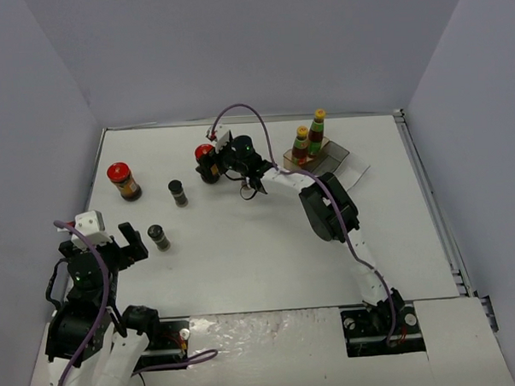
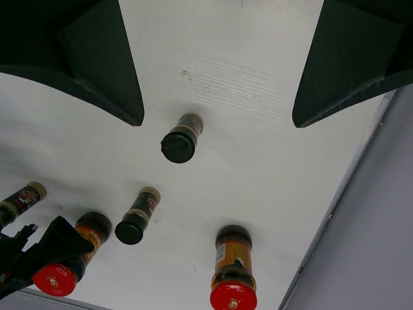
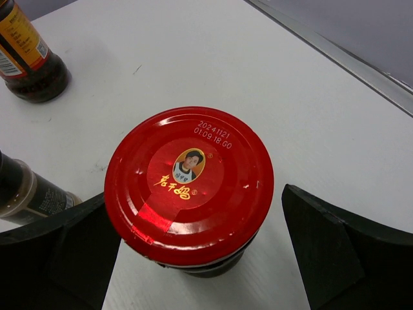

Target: Organize the condiment bottles

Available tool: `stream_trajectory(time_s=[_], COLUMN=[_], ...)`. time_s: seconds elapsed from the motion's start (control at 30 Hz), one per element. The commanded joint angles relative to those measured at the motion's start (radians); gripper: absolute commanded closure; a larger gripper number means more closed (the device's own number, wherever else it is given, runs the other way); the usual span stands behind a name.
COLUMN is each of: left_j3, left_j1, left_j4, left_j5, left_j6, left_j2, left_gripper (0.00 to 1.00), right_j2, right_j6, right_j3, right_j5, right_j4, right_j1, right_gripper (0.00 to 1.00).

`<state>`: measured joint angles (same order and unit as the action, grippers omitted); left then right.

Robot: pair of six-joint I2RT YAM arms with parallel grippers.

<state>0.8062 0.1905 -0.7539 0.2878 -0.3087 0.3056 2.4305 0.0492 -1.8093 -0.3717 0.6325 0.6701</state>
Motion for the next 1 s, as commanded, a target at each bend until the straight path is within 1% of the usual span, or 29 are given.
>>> stream_trajectory(time_s=[0.0,0.1,0.2,0.27,0.37,0.47,0.6,0.67,0.77,0.97], left_j3=[0.017,0.017,0.017,0.017,0.017,0.017,0.017,0.017,0.017,0.016], left_j1=[-0.002,0.0,0.0,-0.002,0.0,0.0,0.0,0.0,-0.002,-0.002], left_j4=[0.054,0.053,0.054,0.056,0.056,0.055,0.054,0.056,0.056,0.056], left_j5=[-0.004,-0.004,-0.006,-0.006,-0.006,-0.007,-0.009,-0.01,-0.009,-0.006], left_j6=[-0.012,-0.012,-0.01,-0.01,-0.01,-0.01,-0.01,-0.01,-0.01,-0.01], left_j2=[0.034,0.037,0.038,0.037,0.033,0.032,0.03,0.028,0.022,0.001], left_gripper=[0.03,0.03,0.03,0.03,0.03,0.03,0.03,0.03,0.03,0.03], right_j2=[0.004,0.004,-0.005,-0.018,-0.045,-0.069,-0.127,-0.174,-0.239,-0.44], right_j6=[-0.039,-0.041,-0.035,-0.031,-0.031,-0.029,-0.029,-0.03,-0.026,-0.008], right_j3=[-0.078,-0.079,-0.079,-0.071,-0.056,-0.039,-0.017,0.002,0.041,0.15], right_j5=[0.003,0.005,0.005,0.005,0.003,-0.004,-0.021,-0.039,-0.057,-0.075], right_j4=[0.14,0.15,0.151,0.156,0.167,0.178,0.182,0.184,0.186,0.171], right_j1=[0.008,0.008,0.008,0.008,0.007,0.008,0.006,0.008,0.012,0.012], right_gripper=[0.01,0.05,0.15,0.25,0.44,0.65,0.88,0.96,1.0,1.0])
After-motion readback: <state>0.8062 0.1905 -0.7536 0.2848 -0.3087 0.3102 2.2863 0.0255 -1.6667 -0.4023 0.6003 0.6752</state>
